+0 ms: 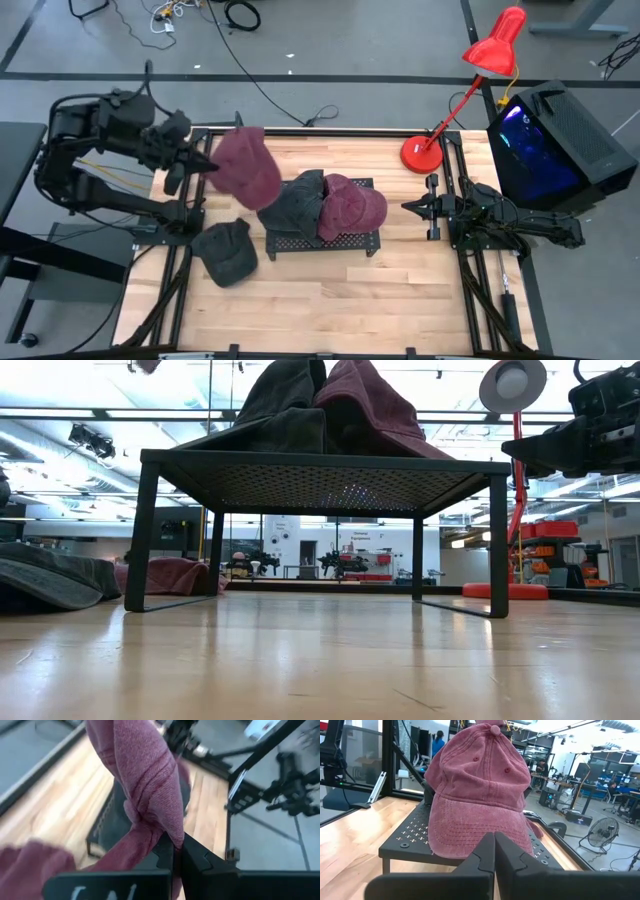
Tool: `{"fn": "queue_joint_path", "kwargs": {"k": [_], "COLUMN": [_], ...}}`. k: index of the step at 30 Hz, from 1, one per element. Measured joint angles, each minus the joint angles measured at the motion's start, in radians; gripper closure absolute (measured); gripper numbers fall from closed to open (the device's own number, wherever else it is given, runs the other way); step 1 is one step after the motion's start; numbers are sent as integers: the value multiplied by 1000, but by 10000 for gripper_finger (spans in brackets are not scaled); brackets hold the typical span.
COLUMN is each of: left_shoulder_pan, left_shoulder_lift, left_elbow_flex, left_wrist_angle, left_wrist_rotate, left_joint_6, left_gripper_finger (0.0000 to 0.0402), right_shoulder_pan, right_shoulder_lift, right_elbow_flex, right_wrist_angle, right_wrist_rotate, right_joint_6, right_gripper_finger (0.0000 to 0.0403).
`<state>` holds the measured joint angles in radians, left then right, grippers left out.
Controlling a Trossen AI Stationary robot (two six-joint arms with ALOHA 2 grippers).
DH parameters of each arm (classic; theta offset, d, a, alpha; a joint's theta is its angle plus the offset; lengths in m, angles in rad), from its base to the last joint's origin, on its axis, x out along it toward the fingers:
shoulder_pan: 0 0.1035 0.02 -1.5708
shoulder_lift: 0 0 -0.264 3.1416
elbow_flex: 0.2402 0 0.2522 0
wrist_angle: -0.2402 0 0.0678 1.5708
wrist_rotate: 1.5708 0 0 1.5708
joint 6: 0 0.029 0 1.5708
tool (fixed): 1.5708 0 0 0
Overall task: Pick & Place hat
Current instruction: Stack the bottom red cap on top of the red cap on the shelf
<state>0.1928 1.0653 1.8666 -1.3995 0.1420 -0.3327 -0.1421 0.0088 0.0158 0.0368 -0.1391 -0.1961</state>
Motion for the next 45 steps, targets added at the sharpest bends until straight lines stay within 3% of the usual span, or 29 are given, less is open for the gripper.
{"fn": "queue_joint_path", "kwargs": {"k": [9,26,39,45], "left_shoulder_pan": [0,0,-1,-27], "left_shoulder_lift": [70,226,308,357], "left_elbow_flex": [92,93,89,90], "left_wrist_angle": [186,531,562,672], "left_wrist_rotate": [-15,-141,-162,-166], "left_joint_6": [29,-86,-157,-268], "left_gripper_finger": [391,391,391,391], "right_shoulder_pan": [0,0,0,0], "right_shoulder_lift": [0,0,0,0], "right_elbow_flex": [0,0,0,0], "right_wrist_angle": [0,0,0,0], "right_wrist_rotate": [0,0,0,0], "right_joint_6": [0,0,0,0], "right_gripper_finger": [399,399,399,399]}}
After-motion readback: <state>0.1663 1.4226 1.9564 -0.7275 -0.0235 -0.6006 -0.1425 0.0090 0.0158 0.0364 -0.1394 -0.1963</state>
